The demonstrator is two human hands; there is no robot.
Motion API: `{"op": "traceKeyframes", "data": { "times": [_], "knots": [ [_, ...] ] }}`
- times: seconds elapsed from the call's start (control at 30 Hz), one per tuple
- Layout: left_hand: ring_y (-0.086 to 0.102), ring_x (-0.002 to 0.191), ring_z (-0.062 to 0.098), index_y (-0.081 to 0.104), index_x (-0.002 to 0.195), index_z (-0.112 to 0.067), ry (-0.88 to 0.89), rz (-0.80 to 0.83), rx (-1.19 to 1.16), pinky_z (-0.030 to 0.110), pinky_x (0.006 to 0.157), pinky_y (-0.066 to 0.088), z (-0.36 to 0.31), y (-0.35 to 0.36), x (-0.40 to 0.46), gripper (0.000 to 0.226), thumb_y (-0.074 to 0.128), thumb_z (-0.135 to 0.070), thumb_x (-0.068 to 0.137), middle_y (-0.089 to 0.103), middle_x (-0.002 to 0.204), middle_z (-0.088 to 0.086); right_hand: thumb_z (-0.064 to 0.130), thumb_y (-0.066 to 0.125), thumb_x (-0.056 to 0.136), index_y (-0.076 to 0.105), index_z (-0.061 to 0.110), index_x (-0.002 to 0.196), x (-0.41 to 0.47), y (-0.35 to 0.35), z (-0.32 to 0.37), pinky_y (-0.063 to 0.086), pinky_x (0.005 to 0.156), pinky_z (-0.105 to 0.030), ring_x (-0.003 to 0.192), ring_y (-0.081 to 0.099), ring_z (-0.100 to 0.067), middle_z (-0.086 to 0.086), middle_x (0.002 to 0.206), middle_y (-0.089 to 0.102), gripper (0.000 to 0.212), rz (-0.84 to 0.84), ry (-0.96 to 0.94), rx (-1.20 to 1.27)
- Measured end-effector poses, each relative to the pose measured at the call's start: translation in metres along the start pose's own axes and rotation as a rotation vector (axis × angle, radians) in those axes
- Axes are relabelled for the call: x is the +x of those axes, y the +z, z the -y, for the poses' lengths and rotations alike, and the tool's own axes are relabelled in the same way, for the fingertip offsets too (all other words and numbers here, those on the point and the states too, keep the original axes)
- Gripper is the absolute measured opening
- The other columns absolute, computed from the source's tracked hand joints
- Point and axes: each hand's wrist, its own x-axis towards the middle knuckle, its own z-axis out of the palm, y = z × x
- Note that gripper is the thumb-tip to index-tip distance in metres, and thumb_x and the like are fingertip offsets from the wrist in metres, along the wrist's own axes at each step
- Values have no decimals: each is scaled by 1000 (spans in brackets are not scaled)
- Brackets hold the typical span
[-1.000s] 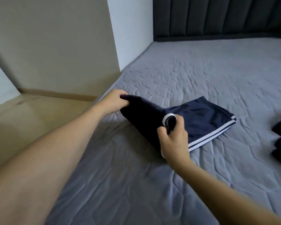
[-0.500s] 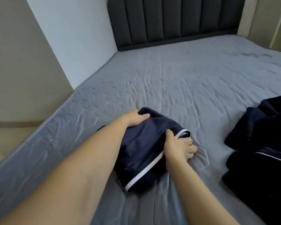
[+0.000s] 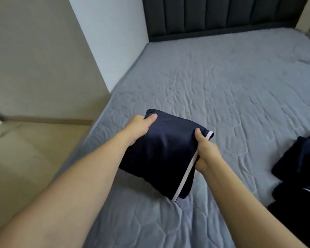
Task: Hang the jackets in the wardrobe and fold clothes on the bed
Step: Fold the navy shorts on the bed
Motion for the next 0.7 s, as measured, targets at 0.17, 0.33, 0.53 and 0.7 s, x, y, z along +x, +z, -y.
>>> {"op": "traceKeyframes", "data": {
  "times": [0.17,0.33,0.53,0.7],
  "knots": [
    [59,80,21,65,97,-6,-49,-169,-66,37,81,49,-97,-212,-84,52,52,-55,91,62,87,5,62,64,80,56,18,104,-150,160,108,54,80,-39,92,65,-25,-2,102,65,51,139,-46,-205],
    [57,73,21,63,96,0,-100,-408,-179,32,68,43,-204,-456,-199,62,52,-61,86,58,80,3,67,62,78,55,15,99,-339,351,222,54,74,-36,88,64,-23,-1,96,63,56,326,-146,-386],
    [62,78,23,60,92,-8,-104,-688,-270,34,70,50,-286,-710,-347,52,51,-59,88,63,88,5,65,63,79,59,13,110,-557,544,280,54,89,-44,96,65,-26,-3,105,65,61,587,-146,-471],
    [68,89,26,63,93,-12,-88,-851,-295,42,85,57,-288,-853,-429,43,56,-54,88,70,101,7,33,48,84,64,11,102,-672,656,270,51,78,-33,79,63,-25,-5,94,68,33,850,-91,-475]
  ]
}}
